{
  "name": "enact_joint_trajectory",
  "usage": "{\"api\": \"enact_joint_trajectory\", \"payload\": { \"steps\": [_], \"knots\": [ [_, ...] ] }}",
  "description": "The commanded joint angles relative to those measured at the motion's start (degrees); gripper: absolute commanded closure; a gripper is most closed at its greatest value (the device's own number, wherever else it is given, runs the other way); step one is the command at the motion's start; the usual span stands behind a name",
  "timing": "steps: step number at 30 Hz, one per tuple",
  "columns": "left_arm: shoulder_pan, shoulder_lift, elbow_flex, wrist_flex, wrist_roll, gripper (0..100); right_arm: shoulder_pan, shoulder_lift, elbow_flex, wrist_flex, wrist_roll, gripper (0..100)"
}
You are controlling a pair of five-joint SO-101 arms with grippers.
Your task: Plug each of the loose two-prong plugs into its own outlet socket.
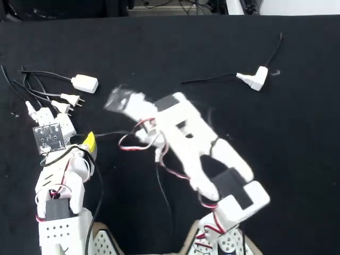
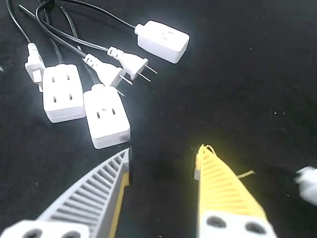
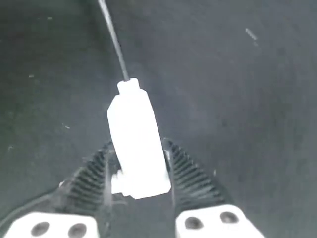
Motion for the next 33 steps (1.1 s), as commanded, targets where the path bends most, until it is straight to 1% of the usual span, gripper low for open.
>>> {"api": "enact_joint_trajectory", "payload": {
  "steps": [1,3,6,10,13,18,21,24,27,31,33],
  "knots": [
    [-0.31,-0.62,-3.91,-0.26,0.53,78,6.95,-8.4,-3.82,4.31,-8.7,98.8],
    [-0.22,-0.62,-3.91,-0.26,0.53,78,12.57,-11.74,-3.82,6.42,-12.66,98.8],
    [-0.13,-0.62,-3.91,-0.26,0.53,78,23.38,-16.75,-3.91,7.47,-16.97,98.8],
    [-0.04,-0.62,-3.74,-0.26,0.53,78,36.84,-20.35,-5.67,7.65,-18.11,98.8],
    [0.04,-0.62,-3.56,-0.35,0.53,78,43.43,-19.91,-7.34,7.47,-17.76,98.8],
    [0.04,-0.62,-3.38,-0.35,0.44,78,50.99,-12.79,-14.9,7.38,-17.49,98.8],
    [0.04,-0.62,-3.38,-0.35,0.44,78,54.86,-5.76,-24.75,8.44,-15.21,98.8],
    [0.04,-0.62,-3.38,-0.35,0.44,78,57.41,2.51,-36.7,11.69,-13.19,98.8],
    [0.04,-0.62,-3.3,-0.35,0.44,78,58.99,12.35,-50.24,14.77,-13.63,98.8],
    [0.04,-0.62,-3.3,-0.35,0.44,78,58.81,27.65,-68.18,18.02,-13.71,98.8],
    [0.04,-0.62,-3.3,-0.35,0.44,78,58.29,35.65,-77.41,17.93,-13.71,98.8]
  ]
}}
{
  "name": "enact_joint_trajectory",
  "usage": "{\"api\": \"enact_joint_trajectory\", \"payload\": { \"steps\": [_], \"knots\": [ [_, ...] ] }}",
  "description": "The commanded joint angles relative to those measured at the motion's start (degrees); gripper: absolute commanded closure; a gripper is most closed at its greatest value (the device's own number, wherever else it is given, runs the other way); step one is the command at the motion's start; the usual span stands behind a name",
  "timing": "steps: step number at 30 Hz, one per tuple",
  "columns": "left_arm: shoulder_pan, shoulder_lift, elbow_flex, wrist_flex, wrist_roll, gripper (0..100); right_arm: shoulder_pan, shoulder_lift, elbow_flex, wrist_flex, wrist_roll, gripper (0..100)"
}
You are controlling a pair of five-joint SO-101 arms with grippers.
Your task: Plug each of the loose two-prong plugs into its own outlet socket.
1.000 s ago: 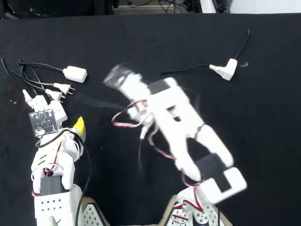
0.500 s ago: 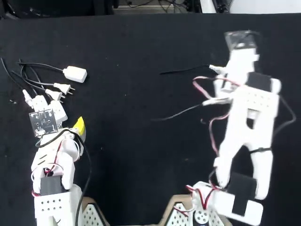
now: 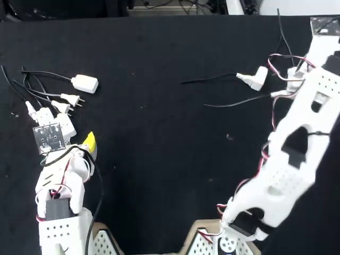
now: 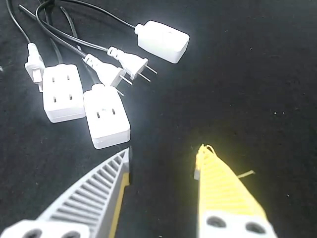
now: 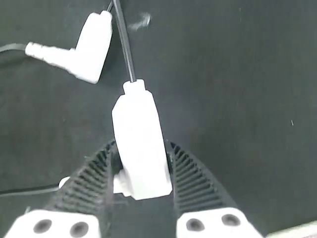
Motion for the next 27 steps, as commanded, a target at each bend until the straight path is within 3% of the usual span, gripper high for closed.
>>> {"api": "enact_joint_trajectory", "payload": {
  "steps": [1,9,17,19,24,27],
  "knots": [
    [0.04,-0.62,-3.3,-0.35,0.44,78,-0.18,12.26,-20.88,0.53,0.35,98.8],
    [0.04,-0.62,-3.21,-0.35,0.44,78,-1.23,37.85,-50.59,1.14,-6.77,98.8],
    [0.04,-0.62,-3.12,-0.35,0.26,78,-5.27,44.18,-52.88,0.09,-7.21,98.1],
    [0.04,-0.62,-2.86,-0.35,0.26,78,-6.07,43.91,-52.88,0.62,-7.21,93.3],
    [0.04,-0.62,-2.86,-0.44,0.09,78,-6.59,41.45,-52.88,1.05,-6.86,68.5],
    [0.04,-0.62,-2.86,-0.44,0.09,78,-6.42,38.64,-52.88,1.14,-7.12,62.2]
  ]
}}
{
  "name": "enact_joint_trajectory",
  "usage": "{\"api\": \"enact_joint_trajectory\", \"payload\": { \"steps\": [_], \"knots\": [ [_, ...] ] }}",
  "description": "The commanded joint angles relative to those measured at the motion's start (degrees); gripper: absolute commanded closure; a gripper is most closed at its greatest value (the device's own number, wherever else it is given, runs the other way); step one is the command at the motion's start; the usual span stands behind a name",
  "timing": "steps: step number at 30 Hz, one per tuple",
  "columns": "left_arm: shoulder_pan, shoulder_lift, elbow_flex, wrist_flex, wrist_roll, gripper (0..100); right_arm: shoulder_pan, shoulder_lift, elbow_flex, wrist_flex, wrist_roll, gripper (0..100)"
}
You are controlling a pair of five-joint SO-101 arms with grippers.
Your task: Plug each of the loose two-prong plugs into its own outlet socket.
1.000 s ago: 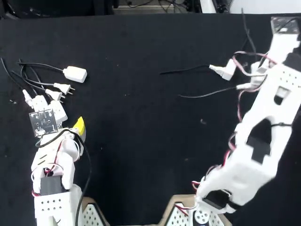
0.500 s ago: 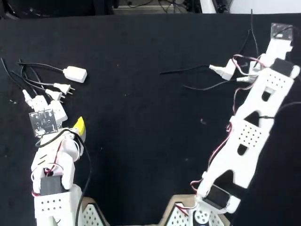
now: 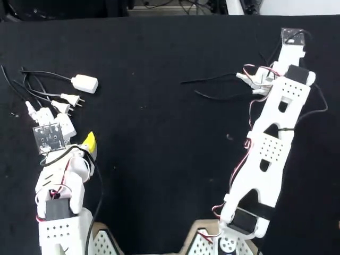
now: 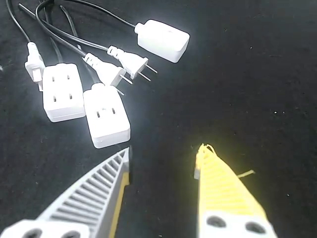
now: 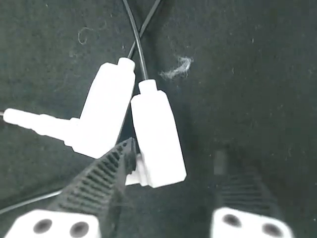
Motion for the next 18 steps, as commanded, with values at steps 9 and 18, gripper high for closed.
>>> {"api": "enact_joint_trajectory", "payload": {
  "steps": [9,18],
  "knots": [
    [0.04,-0.62,-2.59,-1.49,0.0,78,-0.88,-14.64,-3.56,2.46,-0.53,68.2],
    [0.04,-0.62,-1.45,-2.99,0.0,78,-9.23,-24.31,-3.56,18.55,-6.42,87.9]
  ]
}}
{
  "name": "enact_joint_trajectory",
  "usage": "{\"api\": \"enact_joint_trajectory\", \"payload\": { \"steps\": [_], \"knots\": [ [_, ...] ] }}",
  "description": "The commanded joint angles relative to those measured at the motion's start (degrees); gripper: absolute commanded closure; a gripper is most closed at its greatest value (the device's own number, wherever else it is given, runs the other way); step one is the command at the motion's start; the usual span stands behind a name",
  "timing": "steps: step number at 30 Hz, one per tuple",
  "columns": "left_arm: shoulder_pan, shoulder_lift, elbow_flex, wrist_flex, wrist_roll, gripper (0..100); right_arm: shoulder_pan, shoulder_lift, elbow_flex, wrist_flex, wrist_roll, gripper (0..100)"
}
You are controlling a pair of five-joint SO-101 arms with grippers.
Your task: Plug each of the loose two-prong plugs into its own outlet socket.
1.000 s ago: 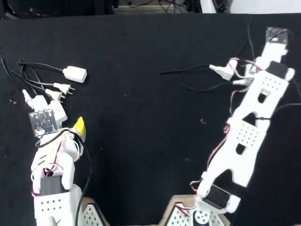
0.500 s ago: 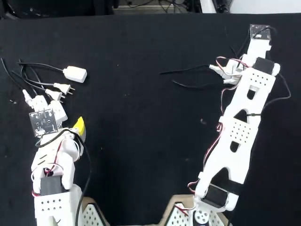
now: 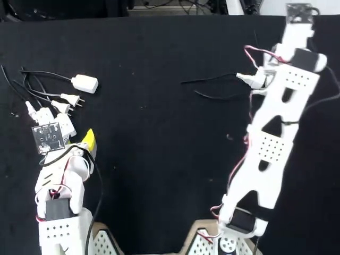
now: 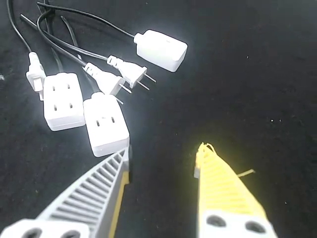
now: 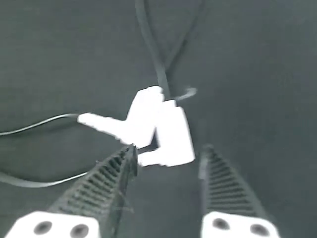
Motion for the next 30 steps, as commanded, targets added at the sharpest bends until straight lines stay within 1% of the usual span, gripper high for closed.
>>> {"api": "enact_joint_trajectory", "payload": {
  "steps": [1,4,6,9,15,17,19,22,27,29,30],
  "knots": [
    [0.04,-0.62,-1.45,-0.7,0.0,78,-5.63,-8.48,-2.77,4.48,-6.68,89.0],
    [0.04,-0.62,-1.45,-0.7,0.0,78,-8.88,-12.26,1.36,4.48,-13.01,90.4],
    [0.04,-0.62,-1.45,-0.79,0.0,78,-12.48,-15.08,6.81,4.48,-15.3,90.4],
    [-0.04,-0.62,-1.45,-0.79,0.0,78,-18.9,-21.67,17.71,4.48,-15.56,90.4],
    [-0.04,-0.62,-1.36,-0.79,0.0,78,-31.3,-41.98,47.25,4.13,-15.3,90.3],
    [-0.04,-0.62,-1.36,-0.79,0.0,78,-34.37,-47.69,56.48,1.85,-14.51,90.3],
    [0.04,-0.62,-1.36,-0.79,0.0,78,-36.13,-52.44,65.36,-3.25,-11.16,90.3],
    [0.04,-0.62,-1.36,-0.79,0.0,78,-37.8,-57.98,80.13,-14.68,-7.65,90.3],
    [0.04,-0.62,-1.36,-0.88,0.0,78,-41.76,-63.16,105.45,-38.42,-10.81,90.3],
    [0.04,-0.62,-1.36,-0.88,0.0,78,-42.73,-63.25,112.31,-47.91,-11.16,90.3],
    [0.04,-0.62,-1.36,-0.79,0.0,78,-42.9,-63.25,114.42,-50.64,-11.25,90.3]
  ]
}}
